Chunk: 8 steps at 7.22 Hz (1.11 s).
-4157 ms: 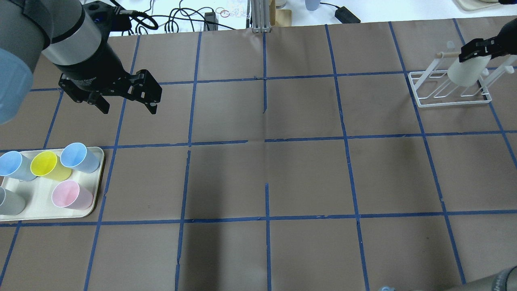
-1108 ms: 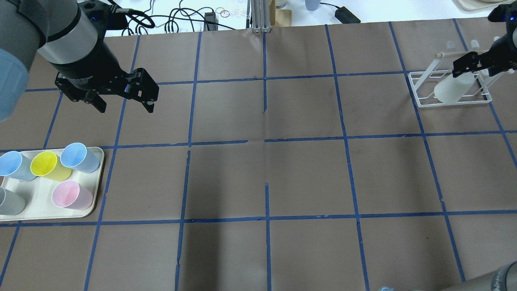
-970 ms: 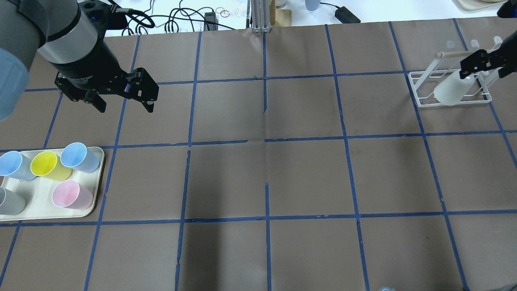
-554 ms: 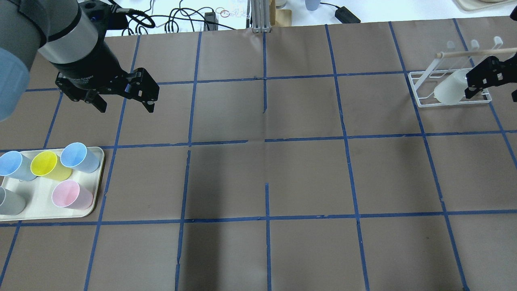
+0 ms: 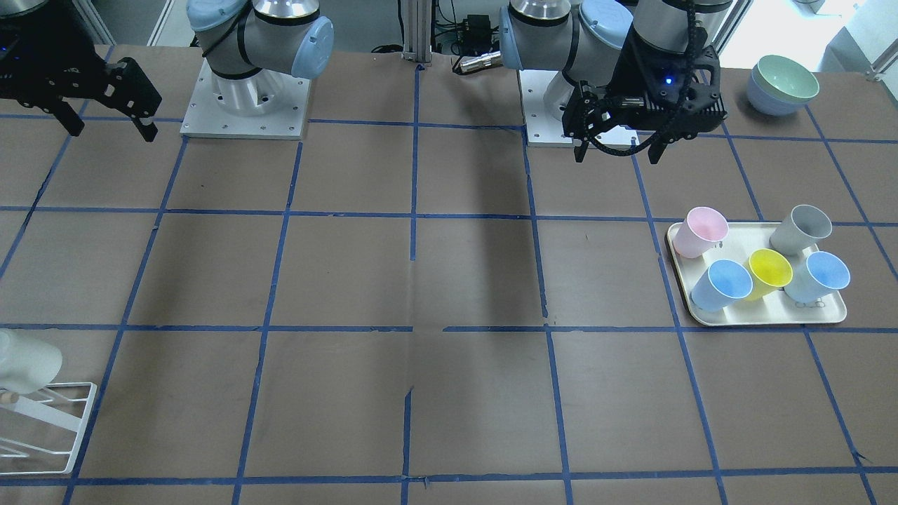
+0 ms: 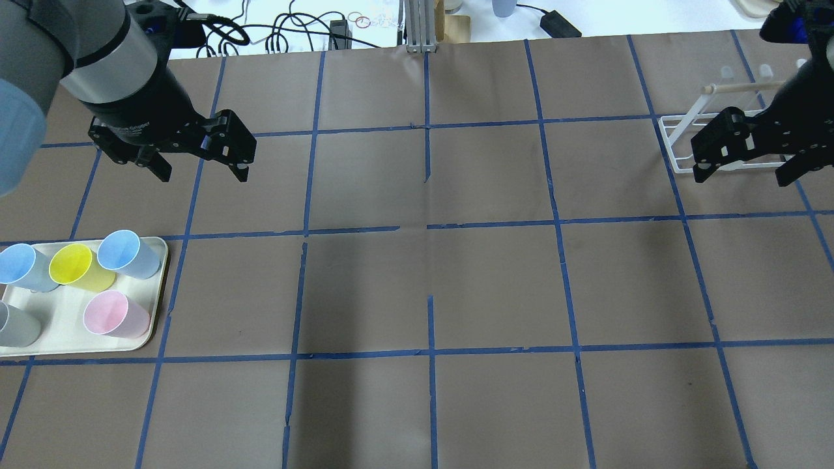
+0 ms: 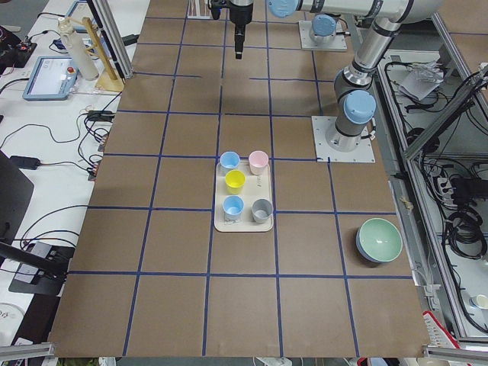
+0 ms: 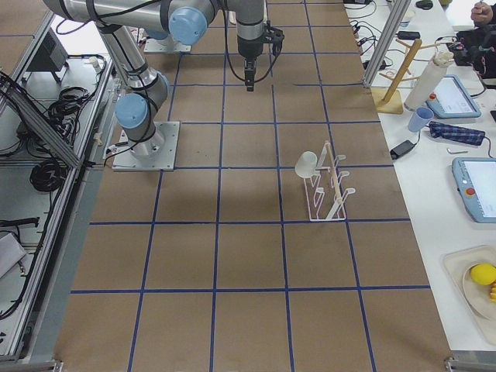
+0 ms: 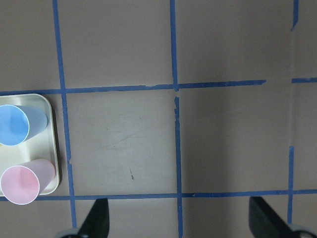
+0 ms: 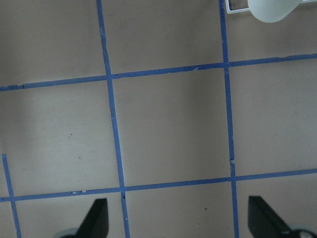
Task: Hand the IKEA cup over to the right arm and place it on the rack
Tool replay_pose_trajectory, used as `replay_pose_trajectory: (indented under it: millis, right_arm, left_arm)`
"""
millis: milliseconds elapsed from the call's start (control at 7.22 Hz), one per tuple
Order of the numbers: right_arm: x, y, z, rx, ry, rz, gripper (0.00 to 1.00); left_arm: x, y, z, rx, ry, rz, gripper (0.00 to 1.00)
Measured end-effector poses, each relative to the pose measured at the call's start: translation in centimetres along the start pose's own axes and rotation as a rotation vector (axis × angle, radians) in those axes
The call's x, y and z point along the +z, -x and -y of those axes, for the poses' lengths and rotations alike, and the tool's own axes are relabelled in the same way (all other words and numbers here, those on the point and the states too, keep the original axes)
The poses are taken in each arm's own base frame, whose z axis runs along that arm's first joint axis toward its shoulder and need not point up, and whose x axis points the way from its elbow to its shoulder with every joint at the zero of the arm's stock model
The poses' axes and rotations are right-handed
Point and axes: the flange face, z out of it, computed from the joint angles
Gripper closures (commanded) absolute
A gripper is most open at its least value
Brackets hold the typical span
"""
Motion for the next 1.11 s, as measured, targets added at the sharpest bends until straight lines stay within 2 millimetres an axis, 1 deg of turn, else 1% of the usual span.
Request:
replay_pose_trajectory:
  millis: [277, 416, 693, 1108]
  right_arm:
    - [-0.6, 5.1, -1.8, -0.053, -0.011, 0.001, 0.00]
    - [-1.2, 6.6, -2.9, -0.079, -0.024, -0.002, 0.00]
    - [-1.0, 7.7, -4.0, -0.087, -0.024, 0.007, 0.00]
    - [-0.9, 9.8, -5.2, -0.083, -0.022, 0.011, 0.00]
  left_arm:
    - [0.0, 0.0, 0.0, -0.001, 0.000, 0.000, 0.00]
    - [0.0, 0.0, 0.0, -0.001, -0.001, 0.001, 0.00]
    - [-0.1, 0.0, 0.0, -0.001, -0.001, 0.001, 0.00]
    - [-0.1, 0.0, 0.0, -0.001, -0.001, 0.001, 0.00]
